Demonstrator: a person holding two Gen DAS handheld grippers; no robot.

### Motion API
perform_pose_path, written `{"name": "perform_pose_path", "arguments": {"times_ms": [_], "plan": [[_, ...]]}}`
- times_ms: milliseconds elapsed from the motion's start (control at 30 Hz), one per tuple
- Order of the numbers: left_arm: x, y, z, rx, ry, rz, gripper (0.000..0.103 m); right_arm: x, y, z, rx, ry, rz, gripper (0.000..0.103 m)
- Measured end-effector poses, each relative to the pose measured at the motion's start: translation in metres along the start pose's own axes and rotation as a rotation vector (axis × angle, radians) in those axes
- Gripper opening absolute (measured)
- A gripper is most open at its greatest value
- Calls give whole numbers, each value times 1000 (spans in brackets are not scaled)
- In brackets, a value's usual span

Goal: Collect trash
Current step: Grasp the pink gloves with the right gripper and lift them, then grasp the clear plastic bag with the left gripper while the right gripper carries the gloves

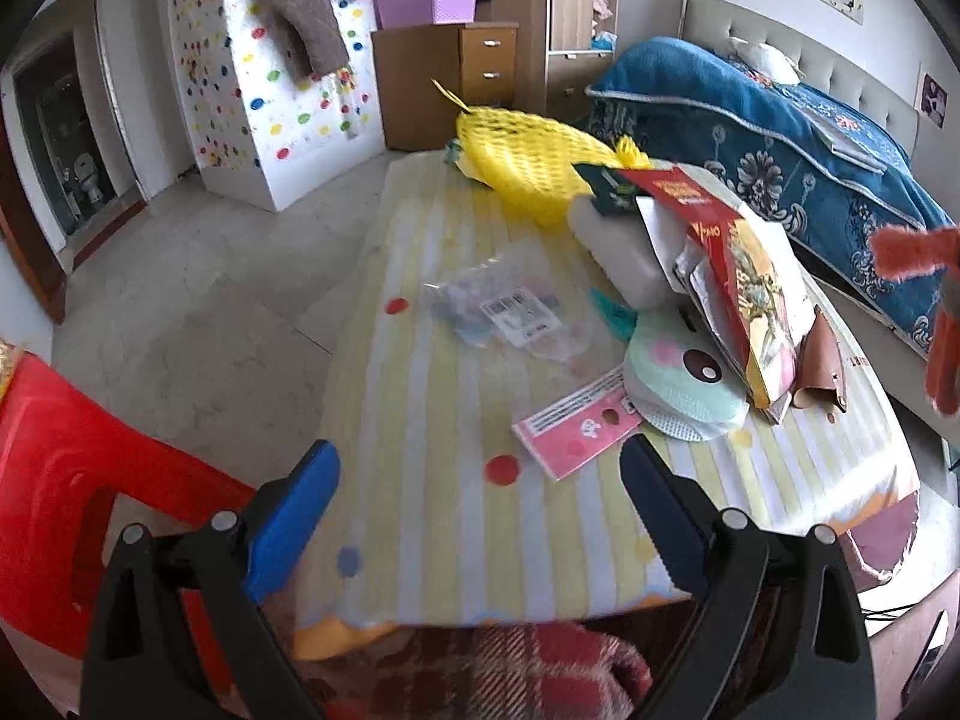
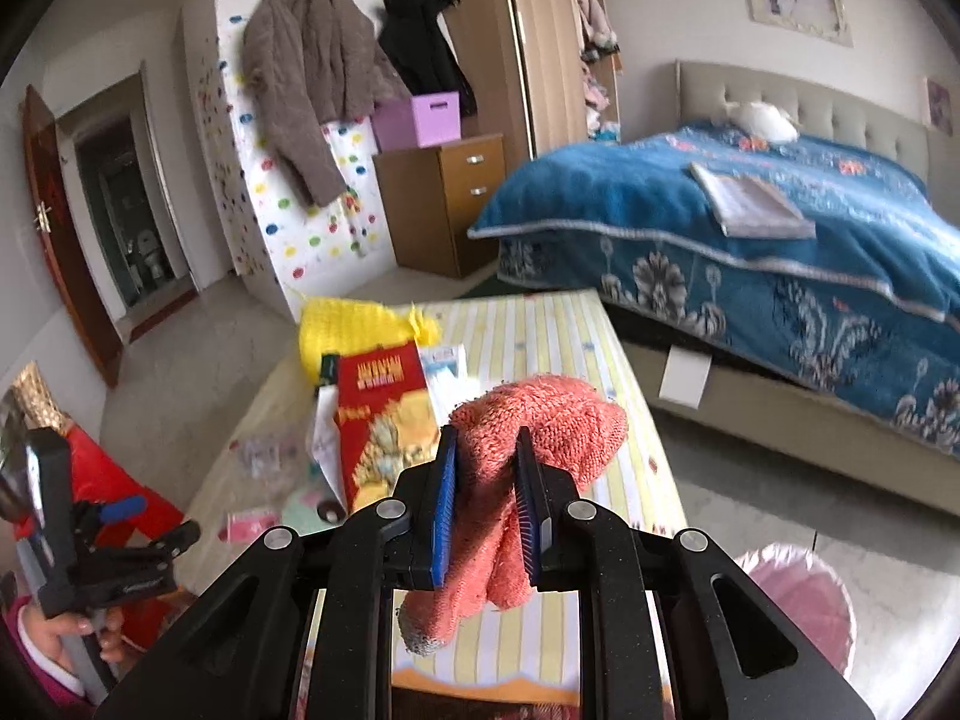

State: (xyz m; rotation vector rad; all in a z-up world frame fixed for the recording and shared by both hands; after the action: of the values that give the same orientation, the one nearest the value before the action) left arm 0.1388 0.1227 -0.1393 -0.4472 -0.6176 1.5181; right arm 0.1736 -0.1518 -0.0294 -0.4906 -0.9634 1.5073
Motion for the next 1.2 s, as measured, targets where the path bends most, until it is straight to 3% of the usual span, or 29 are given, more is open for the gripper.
{"name": "perform_pose_path", "arguments": {"times_ms": [233,400,500,567,600,733,933,1200], "plan": [[-11,-1,-53,86,20,13,72,-15,20,-16,55,31,-9,19],[-13,-10,-59,39,5,13,63,-23,26,-26,84,47,-14,19],[-16,-17,-62,18,-4,-1,44,-26,31,-31,102,59,-14,19],[-16,-21,-62,9,2,3,9,-26,33,-33,109,63,-14,19],[-15,-23,-61,4,12,10,5,-27,34,-33,112,65,-14,19],[-5,-35,-39,-64,31,37,1,-29,36,-28,111,70,-18,19],[11,-55,24,-183,80,64,0,-33,30,-12,83,53,-58,19],[-37,-74,90,-294,134,-26,0,-49,31,19,38,57,-91,19]]}}
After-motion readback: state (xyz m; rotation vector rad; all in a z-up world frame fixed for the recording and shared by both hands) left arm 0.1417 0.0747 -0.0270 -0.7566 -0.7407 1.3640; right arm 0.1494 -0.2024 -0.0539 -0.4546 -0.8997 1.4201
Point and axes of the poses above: each gripper's, at about its wrist camera, not at the fingertips, and z roughly against the way its jaws point, x to its left, y to its underside, the point moved 10 cm from there along -z, roughly the way its jaws point, and after that the axes turned 6 degrees about -z, right-handed, at the moved point
